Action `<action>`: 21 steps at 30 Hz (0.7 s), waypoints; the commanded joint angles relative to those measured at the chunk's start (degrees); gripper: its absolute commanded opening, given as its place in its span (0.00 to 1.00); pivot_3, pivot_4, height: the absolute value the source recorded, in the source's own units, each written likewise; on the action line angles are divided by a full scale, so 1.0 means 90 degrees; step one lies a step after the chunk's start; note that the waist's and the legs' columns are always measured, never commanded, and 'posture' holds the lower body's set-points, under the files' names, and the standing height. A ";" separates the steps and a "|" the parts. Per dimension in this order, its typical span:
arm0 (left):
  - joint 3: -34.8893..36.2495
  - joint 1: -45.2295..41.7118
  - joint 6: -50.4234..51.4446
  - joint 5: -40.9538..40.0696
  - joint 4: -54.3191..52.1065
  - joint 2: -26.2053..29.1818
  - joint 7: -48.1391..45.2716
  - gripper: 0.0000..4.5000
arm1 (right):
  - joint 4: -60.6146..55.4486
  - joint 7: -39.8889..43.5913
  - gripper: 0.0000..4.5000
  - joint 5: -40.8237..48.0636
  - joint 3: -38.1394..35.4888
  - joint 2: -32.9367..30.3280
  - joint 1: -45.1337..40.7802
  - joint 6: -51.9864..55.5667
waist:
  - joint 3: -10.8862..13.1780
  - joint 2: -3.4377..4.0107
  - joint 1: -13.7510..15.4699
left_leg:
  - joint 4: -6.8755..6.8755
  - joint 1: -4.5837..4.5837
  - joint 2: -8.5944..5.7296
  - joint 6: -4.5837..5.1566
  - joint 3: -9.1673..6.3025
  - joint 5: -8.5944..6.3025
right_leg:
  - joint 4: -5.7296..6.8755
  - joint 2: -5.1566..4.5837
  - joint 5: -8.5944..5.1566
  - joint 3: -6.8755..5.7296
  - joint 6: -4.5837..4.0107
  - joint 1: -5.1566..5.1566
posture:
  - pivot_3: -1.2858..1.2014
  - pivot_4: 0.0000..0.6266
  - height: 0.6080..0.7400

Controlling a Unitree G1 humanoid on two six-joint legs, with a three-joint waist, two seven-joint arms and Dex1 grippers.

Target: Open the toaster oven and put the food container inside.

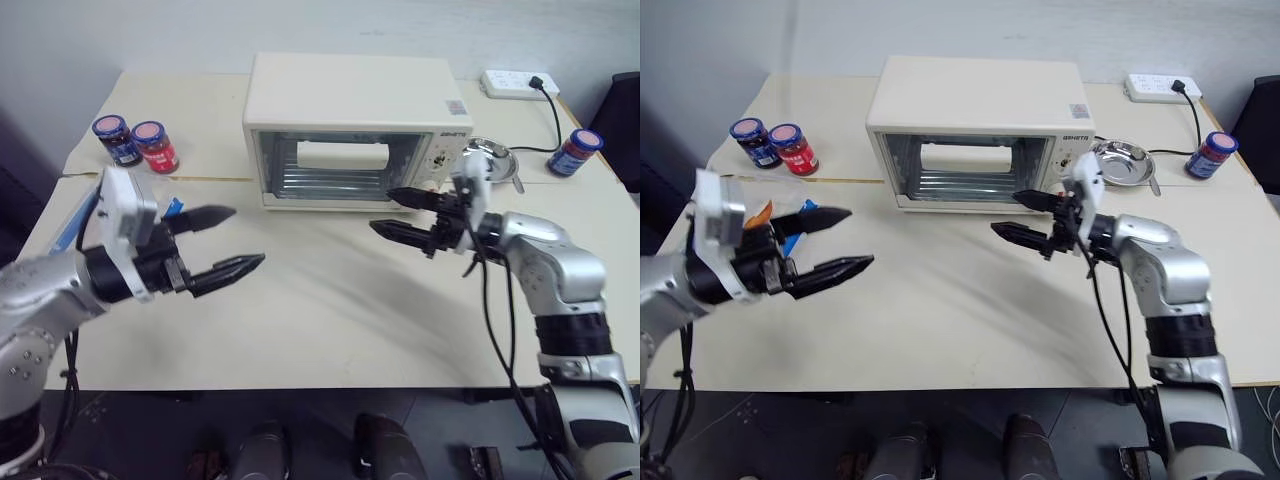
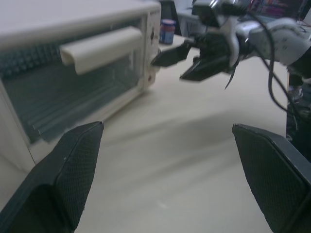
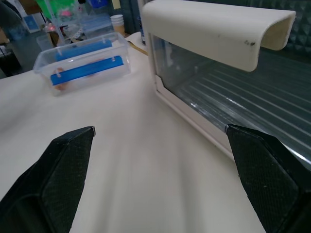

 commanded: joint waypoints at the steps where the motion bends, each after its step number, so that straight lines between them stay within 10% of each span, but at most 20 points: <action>1: -0.0132 -0.0382 -0.0060 0.0017 0.0249 0.0222 -0.0238 1.00 | 0.0592 0.0056 0.99 -0.0231 -0.0003 0.0185 -0.0455 -0.0470 | 0.0000 0.0000 -0.0020 | 0.0000 -0.0002 0.0000 -0.0001 0.0000 -0.0001 | 0.0000 0.0001 0.0000 -0.0002 0.0000 -0.0002 | 0.52 0.24 1.00; 17: -0.0423 -0.1047 -0.0295 0.0528 0.1110 0.0224 -0.0496 1.00 | -0.0453 0.1015 0.99 0.0417 -0.0052 0.0262 -0.0421 -0.0016 | 0.0003 0.0004 -0.0141 | 0.0000 -0.0015 0.0004 -0.0010 -0.0010 0.0005 | 0.0002 0.0005 0.0000 -0.0011 0.0000 -0.0009 | 0.52 0.24 1.00; 21: -0.0729 -0.1578 -0.0499 0.0849 0.1625 0.0057 -0.0499 0.80 | -0.0978 0.0919 1.00 0.0511 -0.0034 0.0269 0.0005 0.0127 | 0.0003 0.0004 -0.0144 | 0.0002 -0.0017 0.0002 -0.0010 -0.0006 0.0005 | 0.0000 0.0005 0.0000 -0.0011 0.0000 -0.0009 | 0.52 0.24 1.00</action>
